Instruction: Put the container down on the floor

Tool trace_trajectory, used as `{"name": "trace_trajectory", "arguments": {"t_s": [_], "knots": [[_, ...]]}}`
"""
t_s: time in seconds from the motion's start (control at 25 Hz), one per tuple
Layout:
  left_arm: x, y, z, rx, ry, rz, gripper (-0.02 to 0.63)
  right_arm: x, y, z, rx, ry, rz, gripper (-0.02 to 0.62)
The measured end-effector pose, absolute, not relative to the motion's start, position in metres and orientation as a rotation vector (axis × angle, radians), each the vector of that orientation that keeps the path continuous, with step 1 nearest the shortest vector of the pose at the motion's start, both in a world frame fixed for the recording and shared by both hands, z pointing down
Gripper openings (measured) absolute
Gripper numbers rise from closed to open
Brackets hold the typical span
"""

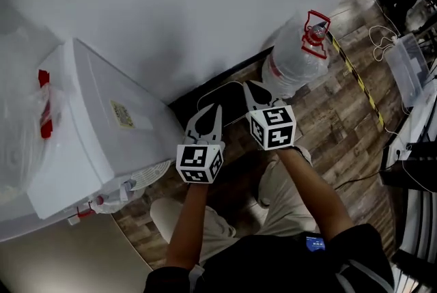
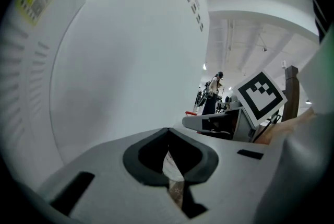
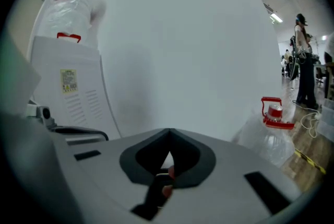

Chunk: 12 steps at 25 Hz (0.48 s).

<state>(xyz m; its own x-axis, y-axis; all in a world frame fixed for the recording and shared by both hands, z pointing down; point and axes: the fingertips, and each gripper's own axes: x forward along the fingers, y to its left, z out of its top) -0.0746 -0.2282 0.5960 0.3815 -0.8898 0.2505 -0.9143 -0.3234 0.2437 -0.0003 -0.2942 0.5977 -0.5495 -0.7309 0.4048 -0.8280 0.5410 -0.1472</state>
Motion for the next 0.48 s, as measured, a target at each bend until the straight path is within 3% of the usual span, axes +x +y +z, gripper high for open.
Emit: {"name": "trace_trajectory", "arguments": {"t_s": [0.48], "knots": [[-0.073,-0.228,0.389,2.343,-1.606,0.088,0.015,-0.003,-0.277,0.399,1.241,-2.555,0.490,0.028]]}}
